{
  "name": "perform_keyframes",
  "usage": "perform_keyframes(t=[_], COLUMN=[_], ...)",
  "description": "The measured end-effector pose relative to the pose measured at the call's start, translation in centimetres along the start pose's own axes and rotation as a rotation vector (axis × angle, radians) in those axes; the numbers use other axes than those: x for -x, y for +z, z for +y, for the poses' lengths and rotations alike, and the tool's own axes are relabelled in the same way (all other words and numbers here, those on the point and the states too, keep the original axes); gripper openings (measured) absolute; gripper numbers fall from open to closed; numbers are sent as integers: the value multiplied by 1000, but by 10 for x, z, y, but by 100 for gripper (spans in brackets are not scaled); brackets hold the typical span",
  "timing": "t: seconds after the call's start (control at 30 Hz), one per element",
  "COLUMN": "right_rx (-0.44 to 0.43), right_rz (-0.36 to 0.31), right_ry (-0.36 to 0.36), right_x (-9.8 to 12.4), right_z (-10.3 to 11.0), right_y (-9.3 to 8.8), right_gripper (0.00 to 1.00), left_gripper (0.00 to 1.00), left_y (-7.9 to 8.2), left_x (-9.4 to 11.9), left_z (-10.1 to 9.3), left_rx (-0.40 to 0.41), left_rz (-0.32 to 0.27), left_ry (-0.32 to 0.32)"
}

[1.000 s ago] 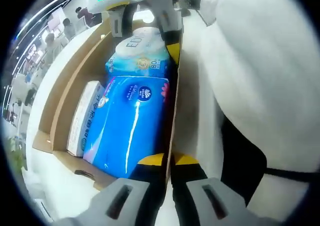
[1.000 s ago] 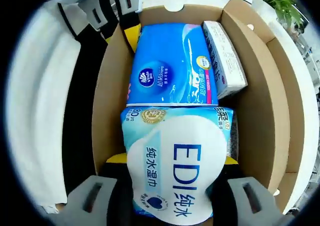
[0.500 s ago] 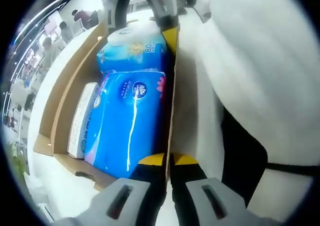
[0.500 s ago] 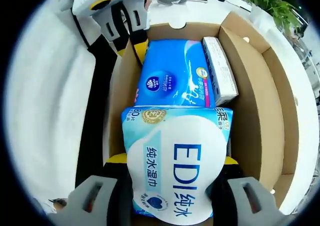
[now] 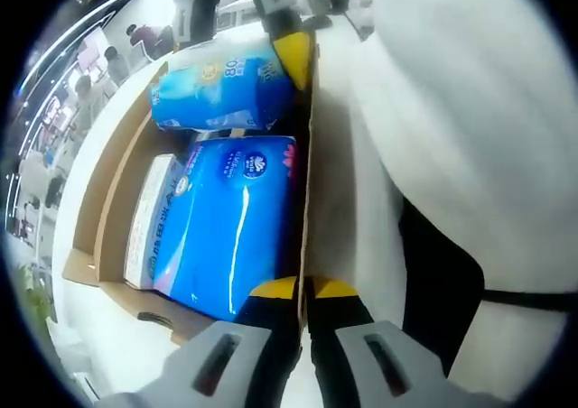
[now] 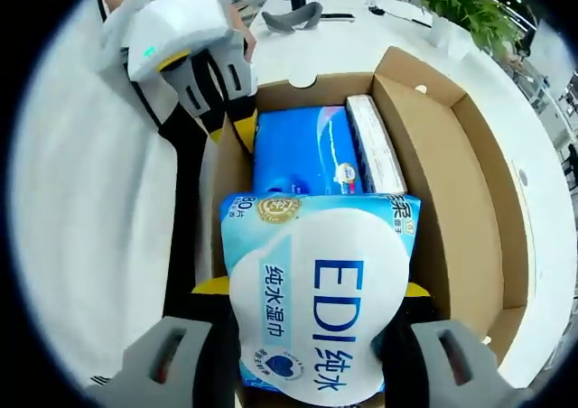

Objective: Operate the shoe box by opening the lid, removing the specified soft item, and placing it in the target area until the item is outside and the box remains undamaged.

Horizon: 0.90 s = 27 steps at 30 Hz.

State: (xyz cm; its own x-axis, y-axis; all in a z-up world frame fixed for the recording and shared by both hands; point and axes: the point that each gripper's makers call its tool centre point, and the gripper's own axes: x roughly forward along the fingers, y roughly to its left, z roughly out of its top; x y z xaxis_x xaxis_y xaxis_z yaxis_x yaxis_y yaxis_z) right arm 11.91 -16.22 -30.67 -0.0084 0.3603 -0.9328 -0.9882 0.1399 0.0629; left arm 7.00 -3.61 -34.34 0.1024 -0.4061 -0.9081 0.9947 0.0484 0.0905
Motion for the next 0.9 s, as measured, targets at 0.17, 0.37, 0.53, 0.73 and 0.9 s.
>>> perform_keyframes(t=[0.17, 0.37, 0.53, 0.73, 0.9], right_rx=[-3, -51, -86, -34, -13], right_rz=[45, 70, 43, 62, 78], right_ry=[16, 27, 47, 45, 42], right_x=[3, 12, 22, 28, 39], right_z=[1, 0, 0, 2, -1], right_y=[-4, -5, 3, 4, 4], right_gripper=[61, 61, 61, 61, 61], left_gripper=[3, 3, 3, 3, 3], left_y=[0, 0, 0, 0, 0], left_x=[0, 0, 0, 0, 0], left_z=[1, 1, 0, 1, 1], left_rx=[2, 5, 6, 4, -2], left_rz=[-1, -4, -4, -5, -7], left_ry=[2, 11, 11, 11, 11])
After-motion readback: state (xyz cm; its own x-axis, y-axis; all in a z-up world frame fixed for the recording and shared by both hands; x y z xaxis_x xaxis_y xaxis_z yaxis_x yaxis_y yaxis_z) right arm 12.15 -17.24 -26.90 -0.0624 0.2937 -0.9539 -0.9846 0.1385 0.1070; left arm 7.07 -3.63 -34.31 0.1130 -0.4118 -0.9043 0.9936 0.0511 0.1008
